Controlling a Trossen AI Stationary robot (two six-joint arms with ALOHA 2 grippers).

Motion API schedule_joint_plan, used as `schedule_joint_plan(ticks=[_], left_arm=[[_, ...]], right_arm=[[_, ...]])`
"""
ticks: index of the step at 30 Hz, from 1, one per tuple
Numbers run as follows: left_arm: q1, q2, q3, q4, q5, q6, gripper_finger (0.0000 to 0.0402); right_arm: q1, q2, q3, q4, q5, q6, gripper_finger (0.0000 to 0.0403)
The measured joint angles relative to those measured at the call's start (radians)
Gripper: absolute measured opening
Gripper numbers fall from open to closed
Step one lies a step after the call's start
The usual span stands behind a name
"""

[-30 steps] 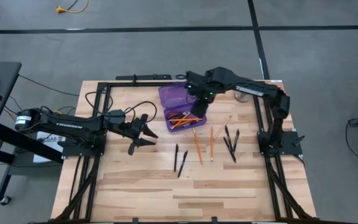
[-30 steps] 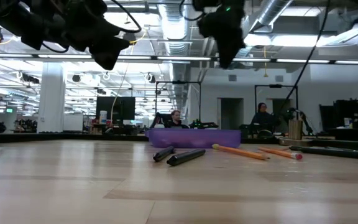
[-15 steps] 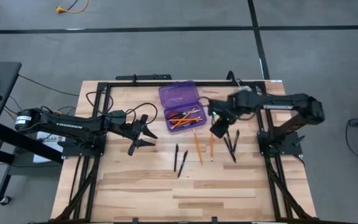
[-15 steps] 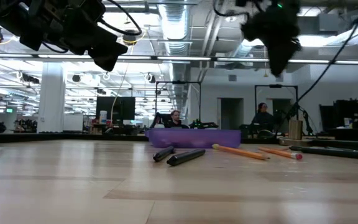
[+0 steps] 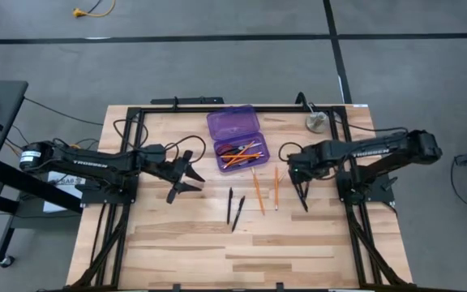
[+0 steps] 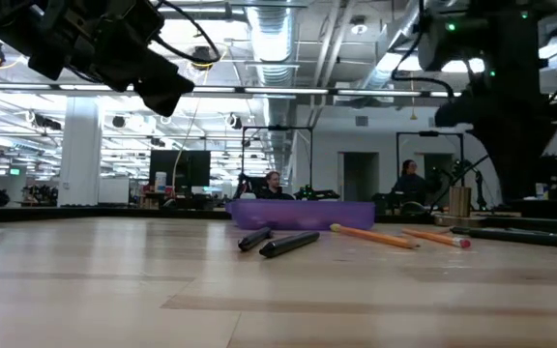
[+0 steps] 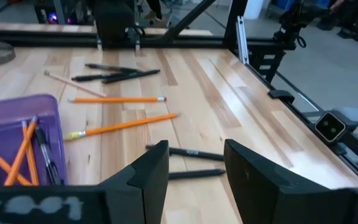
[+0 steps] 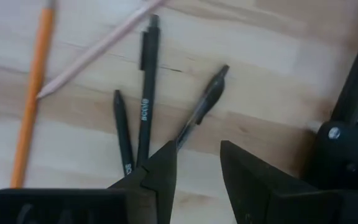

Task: Pick & place school supplies into a supply box
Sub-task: Put the black pen into the purple supply box

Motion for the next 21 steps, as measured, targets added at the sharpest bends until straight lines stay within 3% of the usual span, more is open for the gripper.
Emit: schedule_joint_plan(ticks=[9, 21], left_arm=[[0.0, 0.0, 0.0, -0.031, 0.001, 0.0, 0.0144], [0.0, 0.0, 0.0, -0.03, -0.02, 0.016, 0.0144]], right_arm=[[0.0, 0.0, -0.085, 0.127, -0.014, 0.146, 0.0118], [-0.001, 0.002, -0.135, 0.143, -0.015, 0.311, 0.0118]])
